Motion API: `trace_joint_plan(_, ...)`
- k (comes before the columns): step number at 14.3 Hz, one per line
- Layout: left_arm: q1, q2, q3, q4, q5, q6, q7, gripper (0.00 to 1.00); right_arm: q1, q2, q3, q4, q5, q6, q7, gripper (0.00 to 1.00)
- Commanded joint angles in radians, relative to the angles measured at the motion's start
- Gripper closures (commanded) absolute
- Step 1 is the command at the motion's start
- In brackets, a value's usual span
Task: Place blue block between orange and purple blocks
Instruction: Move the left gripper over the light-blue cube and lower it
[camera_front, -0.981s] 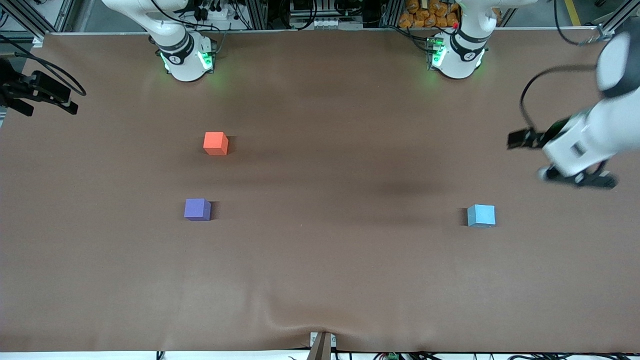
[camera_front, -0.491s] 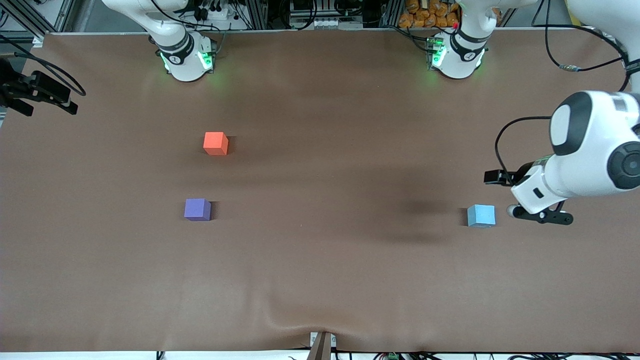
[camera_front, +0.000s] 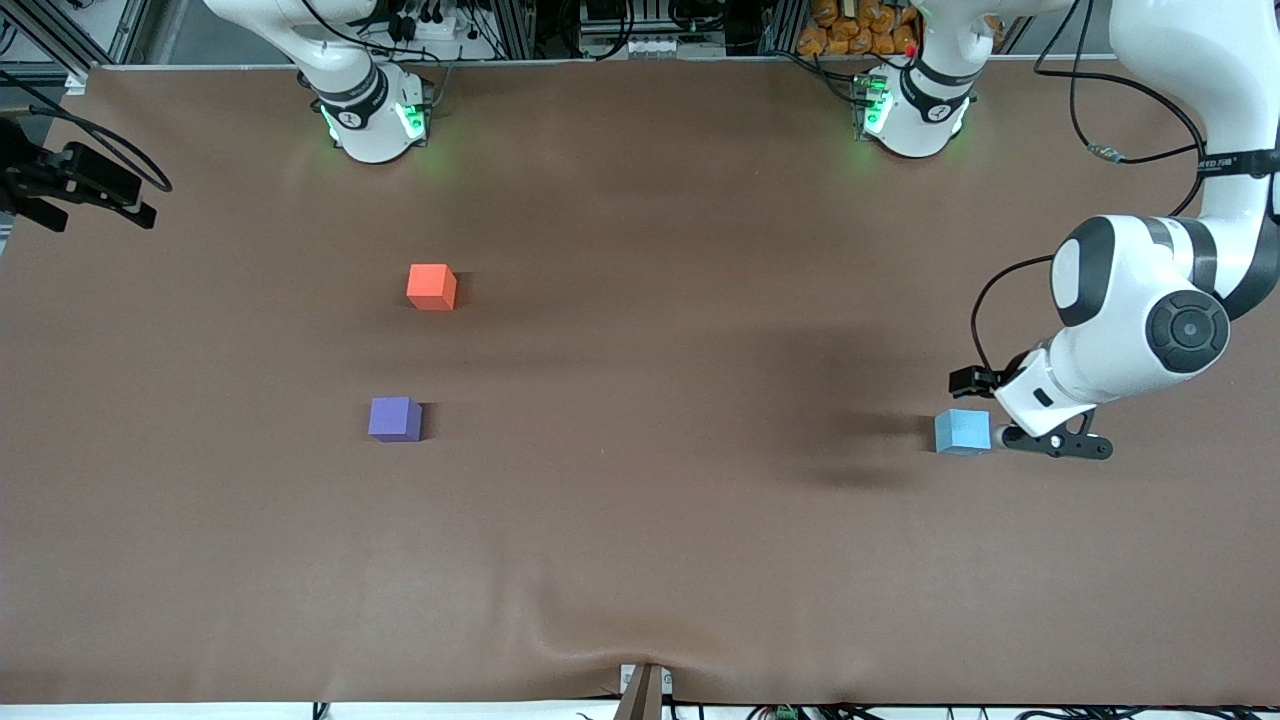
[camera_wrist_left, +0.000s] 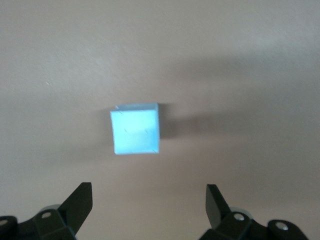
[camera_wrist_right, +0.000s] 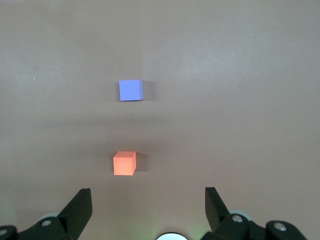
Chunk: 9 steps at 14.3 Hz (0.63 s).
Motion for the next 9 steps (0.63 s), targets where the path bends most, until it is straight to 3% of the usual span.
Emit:
trace_joint_plan(1,0.015,0.030,-0.001,-0.043,0.050,0.093,0.006,0.00,0.008,-0.008,-0.006,-0.005,0.004,-0.005,-0.007,0.00)
trace_joint_plan(4,0.016,0.098,0.001,-0.037,0.107,0.148,0.004,0.00,0.010,-0.008,-0.006,-0.005,0.003,-0.007,-0.007,0.00)
trace_joint_plan(9,0.032,0.158,0.002,-0.034,0.107,0.179,0.003,0.00,0.010,-0.008,-0.006,-0.007,0.004,-0.010,-0.007,0.00)
